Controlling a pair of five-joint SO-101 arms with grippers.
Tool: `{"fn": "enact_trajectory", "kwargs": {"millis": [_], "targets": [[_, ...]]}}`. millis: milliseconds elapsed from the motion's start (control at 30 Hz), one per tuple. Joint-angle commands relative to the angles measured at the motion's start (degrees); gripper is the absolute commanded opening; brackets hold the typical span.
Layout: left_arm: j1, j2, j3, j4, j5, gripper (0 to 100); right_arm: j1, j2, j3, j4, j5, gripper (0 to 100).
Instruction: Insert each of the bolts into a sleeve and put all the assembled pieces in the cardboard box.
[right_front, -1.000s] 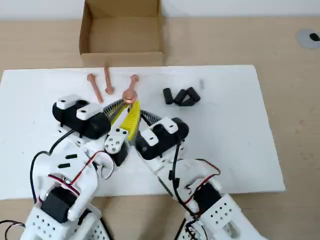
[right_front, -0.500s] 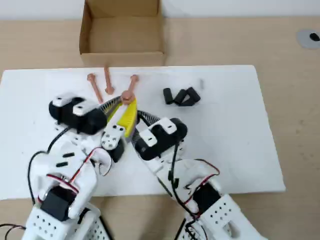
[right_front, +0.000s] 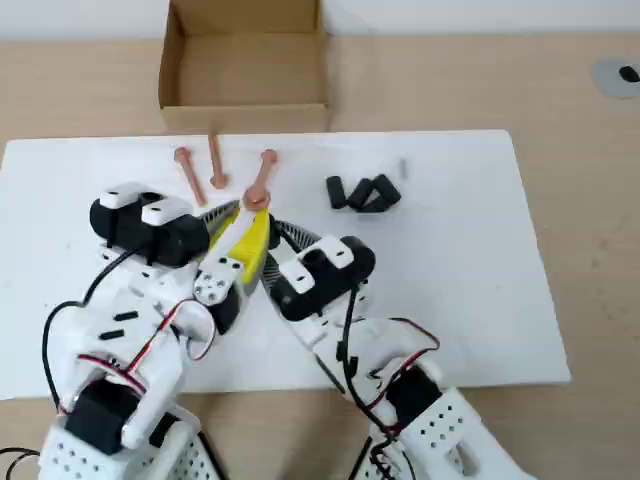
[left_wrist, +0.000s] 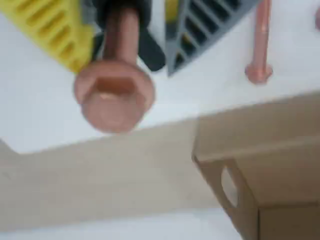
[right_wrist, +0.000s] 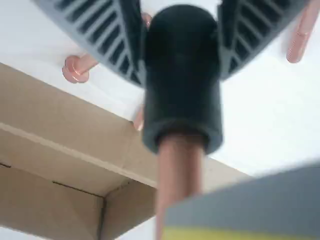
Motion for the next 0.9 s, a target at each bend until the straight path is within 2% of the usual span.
{"fn": "enact_trajectory", "kwargs": {"millis": [0, 167, 300, 433, 567, 633, 700, 867], "targets": [[-0.44, -0.4, -6.42, 5.71, 0.97, 16, -0.22, -1.1, -1.71, -1.14, 0.26, 0.9], [-0.79, -0.4, -9.58, 11.43, 0.62, 18, -0.22, -1.1, -1.71, -1.14, 0.26, 0.9], [-4.04, -0.4, -12.48, 11.25, 0.88, 18, -0.22, -1.1, -1.8, -1.14, 0.26, 0.9], [-14.33, -0.31, -15.56, 7.38, 2.64, 18, 1.1, -0.48, -3.65, -1.14, 0.26, 0.9], [-30.42, -0.22, -17.76, 6.86, 6.42, 18, 4.35, 1.45, -7.87, -1.23, 1.67, 0.9], [-35.34, 0.57, -17.23, 7.21, 5.36, 17, 6.29, 5.67, -12.09, -1.49, 2.73, 0.9], [-37.19, 2.59, -16.88, 9.67, 3.08, 17, 8.22, 12.53, -17.98, -1.58, 2.81, 0.9], [-34.37, 8.4, -16.7, 17.58, -1.93, 17, 12.0, 36.7, -36.26, -6.51, 2.81, 0.9]]}}
